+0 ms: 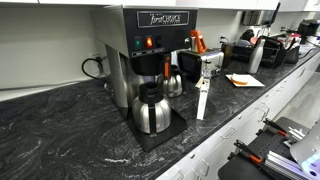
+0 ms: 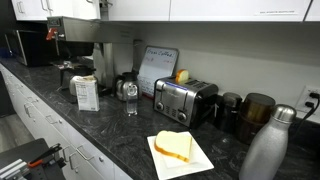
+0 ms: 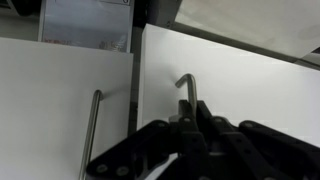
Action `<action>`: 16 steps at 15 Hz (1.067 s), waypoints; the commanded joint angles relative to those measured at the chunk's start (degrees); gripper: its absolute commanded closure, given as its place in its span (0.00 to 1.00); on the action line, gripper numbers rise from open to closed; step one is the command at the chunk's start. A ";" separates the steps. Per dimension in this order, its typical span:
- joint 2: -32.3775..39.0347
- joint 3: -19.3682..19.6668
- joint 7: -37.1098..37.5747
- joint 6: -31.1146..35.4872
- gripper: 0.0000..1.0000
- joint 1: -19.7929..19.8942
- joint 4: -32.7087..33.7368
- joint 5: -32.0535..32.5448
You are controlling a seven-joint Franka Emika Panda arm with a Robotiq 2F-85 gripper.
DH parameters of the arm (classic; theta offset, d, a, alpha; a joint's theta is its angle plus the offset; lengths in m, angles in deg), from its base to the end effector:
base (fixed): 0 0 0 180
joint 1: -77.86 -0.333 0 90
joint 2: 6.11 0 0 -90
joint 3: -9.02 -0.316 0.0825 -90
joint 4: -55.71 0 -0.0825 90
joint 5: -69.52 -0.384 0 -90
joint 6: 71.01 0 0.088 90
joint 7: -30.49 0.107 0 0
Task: Open the top cabinet
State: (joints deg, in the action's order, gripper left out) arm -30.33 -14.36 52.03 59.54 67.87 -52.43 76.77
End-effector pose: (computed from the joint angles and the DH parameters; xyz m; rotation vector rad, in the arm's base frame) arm 0.3667 0.3016 0.7489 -2.7650 -0.3963 -1.2150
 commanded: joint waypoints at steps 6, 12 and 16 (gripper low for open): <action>0.09 -4.03 3.47 -0.72 0.98 -1.34 2.85 0.37; -1.04 -8.63 7.46 -4.88 0.98 -1.07 5.29 1.54; -1.37 -9.98 8.97 -5.52 0.98 -0.63 5.72 1.80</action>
State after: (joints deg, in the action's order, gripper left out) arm -36.93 -21.62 62.34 48.96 67.81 -52.37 78.24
